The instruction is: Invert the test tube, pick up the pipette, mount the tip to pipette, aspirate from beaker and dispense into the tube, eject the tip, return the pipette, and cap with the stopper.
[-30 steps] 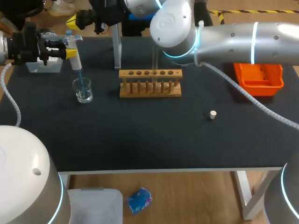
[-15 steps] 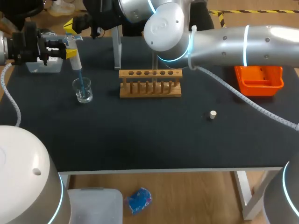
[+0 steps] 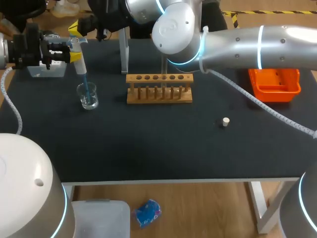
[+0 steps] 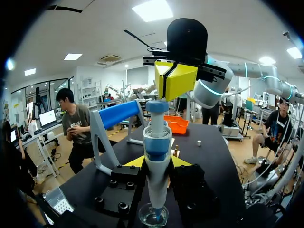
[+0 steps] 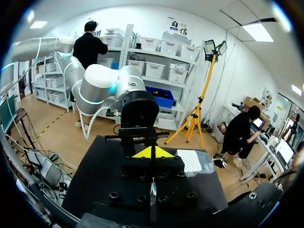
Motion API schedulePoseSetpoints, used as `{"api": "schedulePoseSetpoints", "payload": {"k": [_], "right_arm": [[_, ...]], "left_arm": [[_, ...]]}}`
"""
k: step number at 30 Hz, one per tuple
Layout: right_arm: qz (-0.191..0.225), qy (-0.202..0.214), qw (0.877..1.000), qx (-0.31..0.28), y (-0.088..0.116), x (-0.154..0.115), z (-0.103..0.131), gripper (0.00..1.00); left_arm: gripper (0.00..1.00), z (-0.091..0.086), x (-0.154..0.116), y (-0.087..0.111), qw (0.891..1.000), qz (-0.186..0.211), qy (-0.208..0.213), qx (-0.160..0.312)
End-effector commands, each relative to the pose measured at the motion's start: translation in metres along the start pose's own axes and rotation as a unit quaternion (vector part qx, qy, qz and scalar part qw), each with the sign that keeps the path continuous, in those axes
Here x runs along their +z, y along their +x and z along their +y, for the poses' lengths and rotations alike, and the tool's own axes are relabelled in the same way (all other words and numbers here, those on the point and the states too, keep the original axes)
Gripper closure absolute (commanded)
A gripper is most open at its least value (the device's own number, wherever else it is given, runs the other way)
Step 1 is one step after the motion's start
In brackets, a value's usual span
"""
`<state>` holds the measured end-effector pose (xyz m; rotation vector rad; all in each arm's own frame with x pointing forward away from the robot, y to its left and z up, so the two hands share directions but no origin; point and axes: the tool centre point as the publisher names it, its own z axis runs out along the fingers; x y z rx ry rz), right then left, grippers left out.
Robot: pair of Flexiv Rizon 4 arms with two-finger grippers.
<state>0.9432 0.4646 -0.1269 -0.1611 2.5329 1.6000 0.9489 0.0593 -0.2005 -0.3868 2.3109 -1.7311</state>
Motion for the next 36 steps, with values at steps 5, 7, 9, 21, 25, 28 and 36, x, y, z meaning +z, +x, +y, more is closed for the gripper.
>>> {"api": "schedulePoseSetpoints", "payload": {"k": [5, 7, 9, 21, 25, 28, 36], "right_arm": [[-0.003, 0.007, 1.000, 0.004, -0.003, -0.002, -0.002, 1.00], [-0.004, 0.009, 1.000, 0.005, -0.003, -0.002, -0.003, 1.00], [-0.003, 0.009, 1.000, 0.005, -0.003, -0.002, -0.003, 1.00], [0.001, 0.012, 1.000, 0.005, -0.001, -0.001, -0.006, 1.00], [0.003, 0.014, 1.000, 0.006, -0.001, -0.001, -0.008, 1.00], [0.004, 0.016, 1.000, 0.006, 0.000, 0.000, -0.009, 1.00], [0.009, 0.019, 1.000, 0.008, 0.002, 0.002, -0.011, 1.00]], "left_arm": [[1.00, 0.000, -0.001, -0.001, 1.000, 0.002, 0.001, 0.001], [1.00, 0.000, -0.001, -0.001, 1.000, 0.002, 0.001, 0.001], [1.00, 0.000, -0.001, -0.001, 1.000, 0.002, 0.001, 0.001], [1.00, 0.000, -0.001, -0.001, 1.000, 0.002, 0.001, 0.001], [1.00, 0.000, -0.001, -0.001, 1.000, 0.002, 0.001, 0.001], [1.00, 0.000, -0.001, -0.001, 1.000, 0.002, 0.001, 0.001], [1.00, 0.000, -0.001, -0.001, 1.000, 0.002, 0.001, 0.001]]}}
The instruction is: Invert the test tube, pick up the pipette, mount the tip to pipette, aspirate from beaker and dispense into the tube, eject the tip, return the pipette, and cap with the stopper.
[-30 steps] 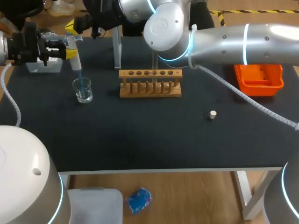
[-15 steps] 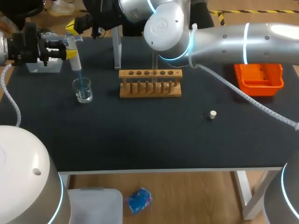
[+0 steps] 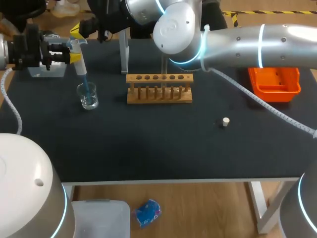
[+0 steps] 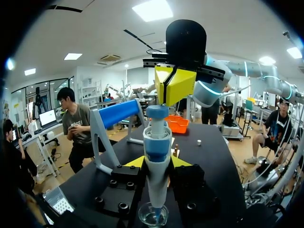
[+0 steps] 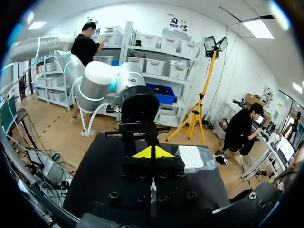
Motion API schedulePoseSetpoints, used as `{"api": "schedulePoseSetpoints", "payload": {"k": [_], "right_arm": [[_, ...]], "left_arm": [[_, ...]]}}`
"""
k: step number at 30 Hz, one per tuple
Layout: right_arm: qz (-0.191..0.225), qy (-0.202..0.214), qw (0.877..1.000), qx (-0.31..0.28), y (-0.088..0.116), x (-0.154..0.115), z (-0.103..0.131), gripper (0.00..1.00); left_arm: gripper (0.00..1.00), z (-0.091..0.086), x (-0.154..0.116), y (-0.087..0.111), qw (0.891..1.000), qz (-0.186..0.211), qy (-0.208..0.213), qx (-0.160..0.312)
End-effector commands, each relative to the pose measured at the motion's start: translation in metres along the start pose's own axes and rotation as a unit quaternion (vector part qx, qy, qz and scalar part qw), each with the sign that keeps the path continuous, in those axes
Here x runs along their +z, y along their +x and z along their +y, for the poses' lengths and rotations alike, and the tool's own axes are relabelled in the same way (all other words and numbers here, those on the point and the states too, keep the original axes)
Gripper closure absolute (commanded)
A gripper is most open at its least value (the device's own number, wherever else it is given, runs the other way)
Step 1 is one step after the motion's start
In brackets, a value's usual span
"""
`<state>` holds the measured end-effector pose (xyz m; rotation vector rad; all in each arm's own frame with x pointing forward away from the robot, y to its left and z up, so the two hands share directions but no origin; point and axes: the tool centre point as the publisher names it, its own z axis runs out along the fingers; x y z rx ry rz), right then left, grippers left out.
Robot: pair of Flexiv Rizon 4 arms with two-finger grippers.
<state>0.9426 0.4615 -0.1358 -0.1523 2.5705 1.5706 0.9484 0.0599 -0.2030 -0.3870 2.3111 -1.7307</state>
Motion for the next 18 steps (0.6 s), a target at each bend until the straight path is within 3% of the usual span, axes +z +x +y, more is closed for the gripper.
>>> {"api": "schedulePoseSetpoints", "payload": {"k": [1, 18], "right_arm": [[0.003, 0.005, 1.000, 0.001, 0.0000, 0.0012, -0.0020, 1.00], [0.009, 0.012, 1.000, 0.006, 0.0037, 0.0062, -0.0101, 1.00]], "left_arm": [[1.00, -0.0023, -0.0009, -0.0013, 1.000, 0.002, 0.001, 0.001], [1.00, -0.0023, -0.0009, -0.0013, 1.000, 0.002, 0.001, 0.001]]}}
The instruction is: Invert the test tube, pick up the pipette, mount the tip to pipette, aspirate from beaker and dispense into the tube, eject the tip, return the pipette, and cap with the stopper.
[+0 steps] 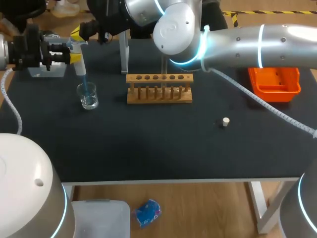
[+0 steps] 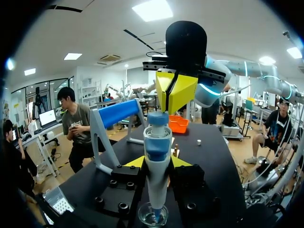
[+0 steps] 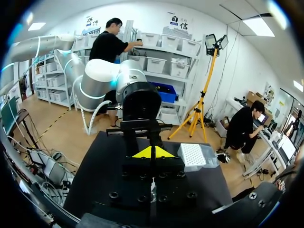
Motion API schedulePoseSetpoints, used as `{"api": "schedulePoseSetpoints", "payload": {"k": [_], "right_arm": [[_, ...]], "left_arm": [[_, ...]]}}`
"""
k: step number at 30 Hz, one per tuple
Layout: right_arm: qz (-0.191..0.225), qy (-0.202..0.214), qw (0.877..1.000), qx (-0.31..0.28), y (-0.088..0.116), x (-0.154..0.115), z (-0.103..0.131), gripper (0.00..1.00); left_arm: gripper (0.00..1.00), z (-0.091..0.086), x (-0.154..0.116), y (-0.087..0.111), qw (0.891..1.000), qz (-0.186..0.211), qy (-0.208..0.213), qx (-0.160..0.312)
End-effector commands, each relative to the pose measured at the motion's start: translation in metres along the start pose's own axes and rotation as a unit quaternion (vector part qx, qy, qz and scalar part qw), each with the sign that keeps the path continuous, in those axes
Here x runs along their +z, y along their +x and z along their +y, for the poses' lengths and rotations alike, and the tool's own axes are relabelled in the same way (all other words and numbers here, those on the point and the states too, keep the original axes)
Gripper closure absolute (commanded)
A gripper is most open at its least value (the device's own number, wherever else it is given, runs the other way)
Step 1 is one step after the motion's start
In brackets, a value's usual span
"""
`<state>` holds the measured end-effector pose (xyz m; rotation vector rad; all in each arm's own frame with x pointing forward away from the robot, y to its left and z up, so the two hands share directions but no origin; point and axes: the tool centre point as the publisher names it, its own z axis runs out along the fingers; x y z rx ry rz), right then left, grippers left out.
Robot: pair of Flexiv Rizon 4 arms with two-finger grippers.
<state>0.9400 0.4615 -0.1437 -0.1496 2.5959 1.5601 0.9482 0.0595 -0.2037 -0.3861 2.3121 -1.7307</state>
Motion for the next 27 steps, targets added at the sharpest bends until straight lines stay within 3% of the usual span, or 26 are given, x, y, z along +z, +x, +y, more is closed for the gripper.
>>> {"api": "schedulePoseSetpoints", "payload": {"k": [1, 27], "right_arm": [[0.002, 0.005, 1.000, 0.001, -0.0001, 0.0032, -0.0039, 1.00], [0.005, 0.011, 1.000, 0.009, 0.0013, 0.0065, -0.0122, 1.00]], "left_arm": [[1.00, -0.0029, -0.0014, -0.0017, 1.000, 0.002, 0.001, 0.001], [1.00, -0.0029, -0.0014, -0.0017, 1.000, 0.002, 0.001, 0.001]]}}
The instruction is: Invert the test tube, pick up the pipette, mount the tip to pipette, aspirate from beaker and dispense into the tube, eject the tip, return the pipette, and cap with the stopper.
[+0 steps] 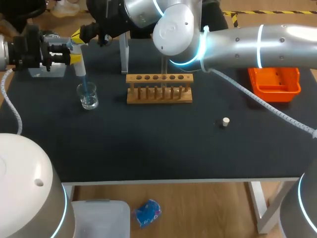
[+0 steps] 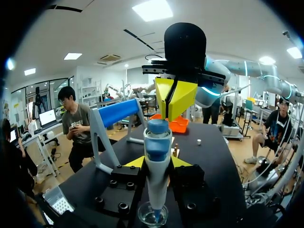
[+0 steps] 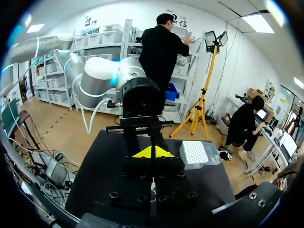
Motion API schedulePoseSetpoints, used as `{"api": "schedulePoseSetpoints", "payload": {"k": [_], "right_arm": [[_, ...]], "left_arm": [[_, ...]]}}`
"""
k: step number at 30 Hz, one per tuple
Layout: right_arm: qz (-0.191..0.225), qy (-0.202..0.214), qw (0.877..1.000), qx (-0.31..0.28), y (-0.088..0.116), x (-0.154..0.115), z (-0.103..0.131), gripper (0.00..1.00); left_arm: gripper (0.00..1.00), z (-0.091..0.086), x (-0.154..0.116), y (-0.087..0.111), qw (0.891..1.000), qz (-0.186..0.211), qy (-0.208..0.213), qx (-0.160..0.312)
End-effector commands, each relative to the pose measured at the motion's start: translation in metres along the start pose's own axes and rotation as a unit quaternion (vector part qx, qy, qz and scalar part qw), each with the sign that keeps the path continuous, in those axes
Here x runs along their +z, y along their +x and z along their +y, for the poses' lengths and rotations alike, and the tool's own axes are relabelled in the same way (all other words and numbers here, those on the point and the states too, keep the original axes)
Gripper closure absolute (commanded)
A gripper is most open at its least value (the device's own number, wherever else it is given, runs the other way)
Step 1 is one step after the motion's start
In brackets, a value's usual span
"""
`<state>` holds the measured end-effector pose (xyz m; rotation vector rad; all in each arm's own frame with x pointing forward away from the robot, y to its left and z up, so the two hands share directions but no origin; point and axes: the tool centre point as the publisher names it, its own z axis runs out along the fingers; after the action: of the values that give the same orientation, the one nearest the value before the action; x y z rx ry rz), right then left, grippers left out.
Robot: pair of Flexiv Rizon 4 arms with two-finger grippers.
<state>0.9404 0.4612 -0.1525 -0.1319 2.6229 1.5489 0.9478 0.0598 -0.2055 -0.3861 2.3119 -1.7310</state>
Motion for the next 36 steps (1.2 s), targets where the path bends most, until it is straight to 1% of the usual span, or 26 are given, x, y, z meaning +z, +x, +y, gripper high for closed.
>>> {"api": "schedulePoseSetpoints", "payload": {"k": [1, 18, 25, 26, 27, 28, 32, 36], "right_arm": [[0.001, 0.003, 1.000, 0.000, 0.000, 0.002, -0.004, 1.00], [-0.009, -0.008, 1.000, -0.019, -0.003, -0.016, 0.027, 1.00], [-0.016, -0.014, 0.999, -0.026, -0.004, -0.025, 0.036, 1.00], [-0.016, -0.014, 0.999, -0.026, -0.004, -0.026, 0.037, 0.75], [-0.019, -0.014, 0.999, -0.026, -0.004, -0.028, 0.038, 0.27], [-0.021, -0.015, 0.999, -0.025, -0.004, -0.030, 0.039, 0.00], [-0.027, -0.016, 0.999, -0.028, -0.003, -0.039, 0.040, 0.00], [-0.033, -0.016, 0.999, -0.031, -0.003, -0.056, 0.037, 0.00]], "left_arm": [[1.00, -0.005, -0.002, -0.002, 1.000, 0.002, 0.001, 0.001], [1.00, -0.005, -0.002, -0.002, 1.000, 0.002, 0.001, 0.001], [1.00, -0.005, -0.002, -0.002, 1.000, 0.002, 0.001, 0.001], [1.00, -0.005, -0.002, -0.002, 1.000, 0.002, 0.001, 0.001], [1.00, -0.005, -0.002, -0.002, 1.000, 0.002, 0.001, 0.001], [1.00, -0.005, -0.002, -0.002, 1.000, 0.002, 0.001, 0.001], [1.00, -0.005, -0.002, -0.002, 1.000, 0.002, 0.001, 0.001], [1.00, -0.005, -0.002, -0.002, 1.000, 0.002, 0.001, 0.001]]}}
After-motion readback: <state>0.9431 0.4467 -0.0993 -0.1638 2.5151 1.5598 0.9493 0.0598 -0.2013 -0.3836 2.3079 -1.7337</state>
